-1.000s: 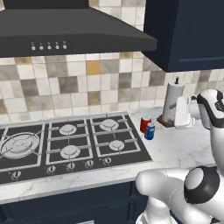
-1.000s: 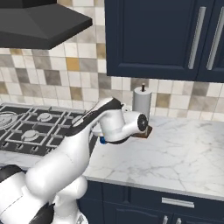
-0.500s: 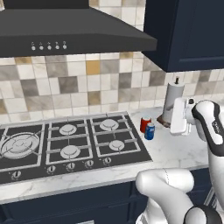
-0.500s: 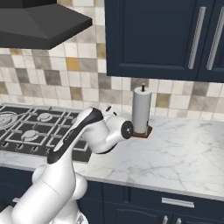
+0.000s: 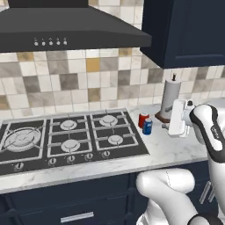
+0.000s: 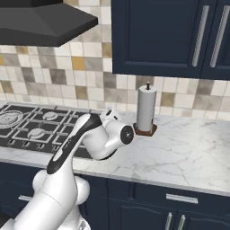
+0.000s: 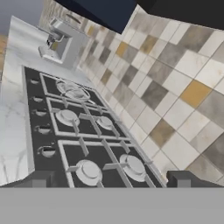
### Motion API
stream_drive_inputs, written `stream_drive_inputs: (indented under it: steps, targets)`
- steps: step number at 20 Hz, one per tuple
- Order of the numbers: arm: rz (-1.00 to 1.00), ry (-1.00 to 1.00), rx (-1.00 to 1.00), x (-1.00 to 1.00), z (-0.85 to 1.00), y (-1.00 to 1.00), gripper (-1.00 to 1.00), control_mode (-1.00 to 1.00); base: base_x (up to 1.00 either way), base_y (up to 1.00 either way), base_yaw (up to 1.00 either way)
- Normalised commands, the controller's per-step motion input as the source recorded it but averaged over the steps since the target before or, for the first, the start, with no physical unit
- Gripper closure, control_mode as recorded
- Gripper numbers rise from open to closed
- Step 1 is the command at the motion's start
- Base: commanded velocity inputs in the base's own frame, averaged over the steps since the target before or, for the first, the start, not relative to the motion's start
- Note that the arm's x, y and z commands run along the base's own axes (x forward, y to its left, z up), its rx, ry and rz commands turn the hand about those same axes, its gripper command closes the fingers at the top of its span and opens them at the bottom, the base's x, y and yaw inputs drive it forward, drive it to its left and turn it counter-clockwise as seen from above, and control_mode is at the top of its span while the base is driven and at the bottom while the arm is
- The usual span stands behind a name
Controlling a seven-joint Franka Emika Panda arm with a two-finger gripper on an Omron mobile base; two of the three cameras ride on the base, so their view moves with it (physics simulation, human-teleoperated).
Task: Four empty soda cans are scattered around the kitchen. Gather all the cans and cluster them next to the stove for recycling.
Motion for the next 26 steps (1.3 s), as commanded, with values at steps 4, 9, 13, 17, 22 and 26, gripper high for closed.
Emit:
stream_drive_inputs:
  steps: [4,9,13,17,22,26]
  targets:
    - [0.00,0.00,0.00,0.00,0.00,0.00,-1.00,1.00,-0.78,-0.19,0.03]
    - [0.00,0.00,0.00,0.00,0.00,0.00,-1.00,1.00,-0.77,-0.17,0.01]
    - [0.00,0.00,0.00,0.00,0.00,0.00,-1.00,1.00,-0.27,-0.29,-0.27]
    - [0.00,0.00,0.00,0.00,0.00,0.00,-1.00,1.00,0.08,-0.07,-0.49]
    - [0.00,0.00,0.00,0.00,0.00,0.00,-1.00,1.00,0.07,-0.01,-0.50]
    - [0.00,0.00,0.00,0.00,0.00,0.00,-1.00,1.00,0.08,-0.01,-0.50]
